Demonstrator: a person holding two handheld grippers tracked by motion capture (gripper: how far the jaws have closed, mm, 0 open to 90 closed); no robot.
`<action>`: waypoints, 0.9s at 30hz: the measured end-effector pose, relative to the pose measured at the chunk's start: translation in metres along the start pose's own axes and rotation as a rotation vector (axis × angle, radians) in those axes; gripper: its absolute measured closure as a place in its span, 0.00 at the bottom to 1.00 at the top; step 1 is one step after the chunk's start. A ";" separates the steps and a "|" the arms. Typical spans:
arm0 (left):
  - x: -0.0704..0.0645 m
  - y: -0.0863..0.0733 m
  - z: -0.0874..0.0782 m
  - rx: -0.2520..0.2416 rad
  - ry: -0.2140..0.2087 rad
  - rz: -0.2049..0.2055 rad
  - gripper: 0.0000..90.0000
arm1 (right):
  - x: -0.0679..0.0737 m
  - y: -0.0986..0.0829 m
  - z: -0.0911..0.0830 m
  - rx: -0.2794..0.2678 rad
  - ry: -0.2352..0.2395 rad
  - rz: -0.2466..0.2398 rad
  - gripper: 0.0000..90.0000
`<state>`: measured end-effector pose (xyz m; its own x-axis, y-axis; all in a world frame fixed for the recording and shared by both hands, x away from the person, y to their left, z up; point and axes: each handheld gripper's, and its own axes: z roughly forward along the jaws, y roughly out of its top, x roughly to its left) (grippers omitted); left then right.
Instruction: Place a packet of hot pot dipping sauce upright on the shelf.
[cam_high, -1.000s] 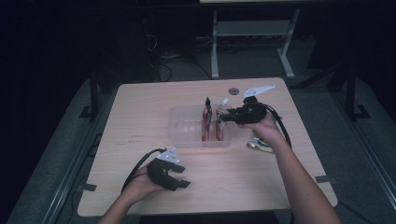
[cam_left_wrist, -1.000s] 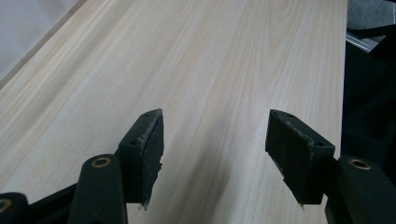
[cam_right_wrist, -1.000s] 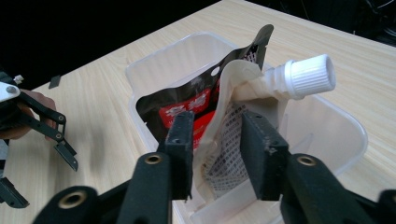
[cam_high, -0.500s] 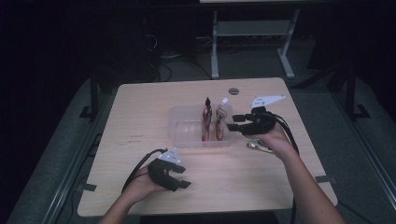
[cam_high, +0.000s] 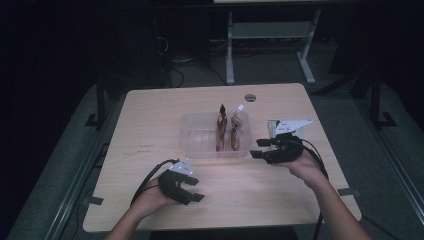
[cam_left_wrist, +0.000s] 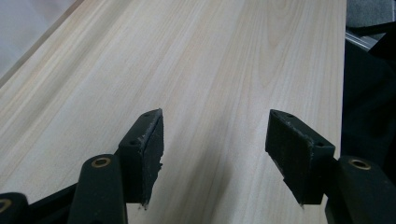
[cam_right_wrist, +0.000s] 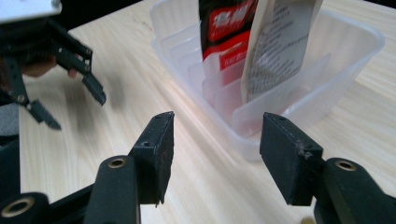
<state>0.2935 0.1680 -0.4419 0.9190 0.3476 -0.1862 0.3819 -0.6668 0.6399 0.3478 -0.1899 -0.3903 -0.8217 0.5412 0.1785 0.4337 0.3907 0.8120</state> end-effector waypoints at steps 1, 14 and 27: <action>0.000 0.000 0.000 0.001 -0.001 0.000 0.41 | 0.001 -0.003 -0.002 0.000 0.002 -0.001 0.49; 0.002 -0.001 0.000 0.004 0.007 -0.002 0.41 | -0.015 -0.030 -0.013 0.022 -0.079 0.024 0.56; 0.003 -0.002 0.000 0.006 0.019 0.003 0.40 | -0.063 -0.049 -0.021 0.066 -0.250 0.105 0.95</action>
<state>0.2953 0.1700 -0.4437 0.9183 0.3577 -0.1697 0.3793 -0.6718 0.6362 0.3710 -0.2591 -0.4292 -0.6581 0.7449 0.1102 0.5410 0.3660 0.7572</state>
